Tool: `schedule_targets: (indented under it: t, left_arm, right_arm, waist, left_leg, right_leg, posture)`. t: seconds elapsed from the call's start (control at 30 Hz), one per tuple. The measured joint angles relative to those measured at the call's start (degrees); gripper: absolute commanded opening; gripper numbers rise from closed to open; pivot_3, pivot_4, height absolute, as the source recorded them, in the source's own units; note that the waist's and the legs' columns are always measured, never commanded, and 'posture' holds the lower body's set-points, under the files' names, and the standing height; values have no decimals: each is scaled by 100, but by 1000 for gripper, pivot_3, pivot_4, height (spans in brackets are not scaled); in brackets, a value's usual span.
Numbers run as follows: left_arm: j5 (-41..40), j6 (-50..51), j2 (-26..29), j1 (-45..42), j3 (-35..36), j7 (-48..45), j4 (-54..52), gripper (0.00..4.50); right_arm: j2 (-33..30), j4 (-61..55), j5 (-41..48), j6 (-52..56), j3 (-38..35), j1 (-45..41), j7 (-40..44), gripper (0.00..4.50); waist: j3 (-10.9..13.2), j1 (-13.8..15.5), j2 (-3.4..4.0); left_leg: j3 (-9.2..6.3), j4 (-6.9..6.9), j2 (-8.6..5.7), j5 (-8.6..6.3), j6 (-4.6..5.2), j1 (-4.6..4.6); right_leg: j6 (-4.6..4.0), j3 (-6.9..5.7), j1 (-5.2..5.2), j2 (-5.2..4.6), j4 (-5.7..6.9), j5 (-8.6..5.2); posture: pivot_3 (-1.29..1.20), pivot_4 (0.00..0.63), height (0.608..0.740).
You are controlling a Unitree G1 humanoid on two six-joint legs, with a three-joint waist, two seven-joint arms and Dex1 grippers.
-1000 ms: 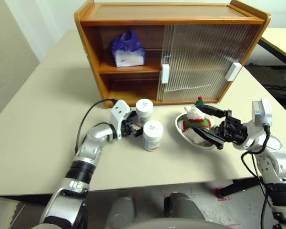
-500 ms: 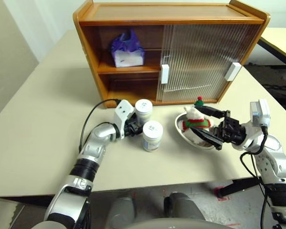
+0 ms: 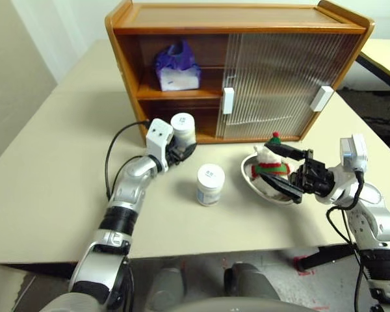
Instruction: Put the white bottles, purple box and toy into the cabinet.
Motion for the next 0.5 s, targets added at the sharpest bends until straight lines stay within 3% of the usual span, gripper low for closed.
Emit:
schedule_targets:
  t: [0.5]
  left_arm:
    - [325,-241,-280,-1401,41,855,1880,3095]
  right_arm:
    - [158,-136,49,23,64,30,-261,4500]
  waist:
    - [1,15,-4]
  left_leg:
    - [-4,0,-35,0,0,-8]
  right_leg:
    - [2,-1,-4,-2,-3,3]
  posture:
    - [97,0,740]
